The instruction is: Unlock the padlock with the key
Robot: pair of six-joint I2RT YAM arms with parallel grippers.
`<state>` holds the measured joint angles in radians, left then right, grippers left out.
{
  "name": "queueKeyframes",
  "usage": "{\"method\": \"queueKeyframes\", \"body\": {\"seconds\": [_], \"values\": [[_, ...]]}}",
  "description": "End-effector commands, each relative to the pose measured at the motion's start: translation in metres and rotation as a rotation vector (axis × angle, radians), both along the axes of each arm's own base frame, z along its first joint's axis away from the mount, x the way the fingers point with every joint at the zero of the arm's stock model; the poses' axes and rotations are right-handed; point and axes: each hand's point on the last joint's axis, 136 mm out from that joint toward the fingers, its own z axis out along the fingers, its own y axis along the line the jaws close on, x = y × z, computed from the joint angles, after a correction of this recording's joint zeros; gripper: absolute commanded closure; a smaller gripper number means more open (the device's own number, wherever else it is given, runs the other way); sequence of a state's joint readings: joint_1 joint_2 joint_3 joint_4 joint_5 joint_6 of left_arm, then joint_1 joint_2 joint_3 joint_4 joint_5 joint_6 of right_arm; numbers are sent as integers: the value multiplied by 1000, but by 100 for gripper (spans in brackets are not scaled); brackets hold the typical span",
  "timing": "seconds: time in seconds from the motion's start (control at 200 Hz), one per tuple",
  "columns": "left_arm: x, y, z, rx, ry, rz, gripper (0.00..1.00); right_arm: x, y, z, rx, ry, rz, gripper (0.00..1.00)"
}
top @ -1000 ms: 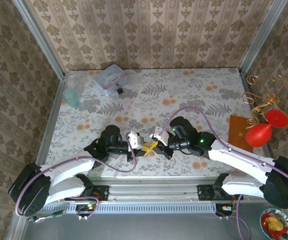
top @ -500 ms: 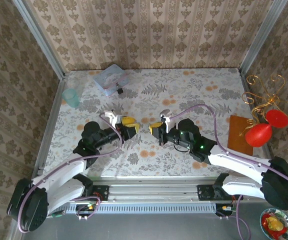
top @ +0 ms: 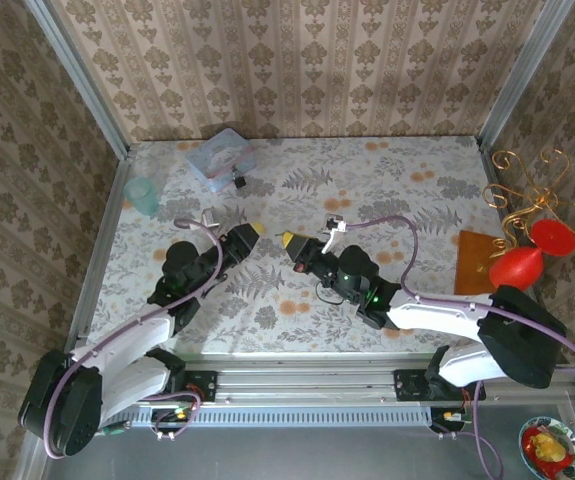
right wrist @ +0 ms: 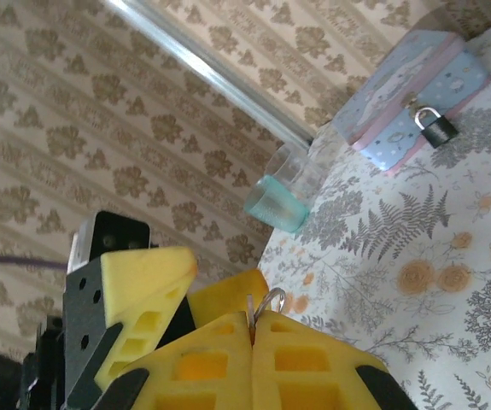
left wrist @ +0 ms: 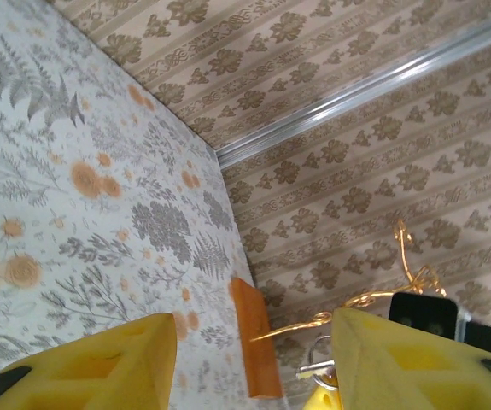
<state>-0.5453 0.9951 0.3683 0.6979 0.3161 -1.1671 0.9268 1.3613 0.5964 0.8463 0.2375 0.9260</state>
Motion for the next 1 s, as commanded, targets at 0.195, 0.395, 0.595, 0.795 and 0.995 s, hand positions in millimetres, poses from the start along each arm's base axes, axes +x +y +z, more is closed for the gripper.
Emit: {"method": "queueKeyframes", "body": {"seconds": [0.195,0.395,0.595,0.795,0.995], "values": [[3,5,13,-170,137,74,48,6,16,8,251,92,-119,100],[1,0,24,-216,126,54,53,5,31,15,248,78,-91,100],[2,0,17,-220,152,58,52,7,26,19,265,75,-118,100],[0,-6,31,-252,136,22,59,9,32,16,281,90,-110,100],[0,-7,33,-257,133,13,68,13,33,22,320,86,-93,100]]}}
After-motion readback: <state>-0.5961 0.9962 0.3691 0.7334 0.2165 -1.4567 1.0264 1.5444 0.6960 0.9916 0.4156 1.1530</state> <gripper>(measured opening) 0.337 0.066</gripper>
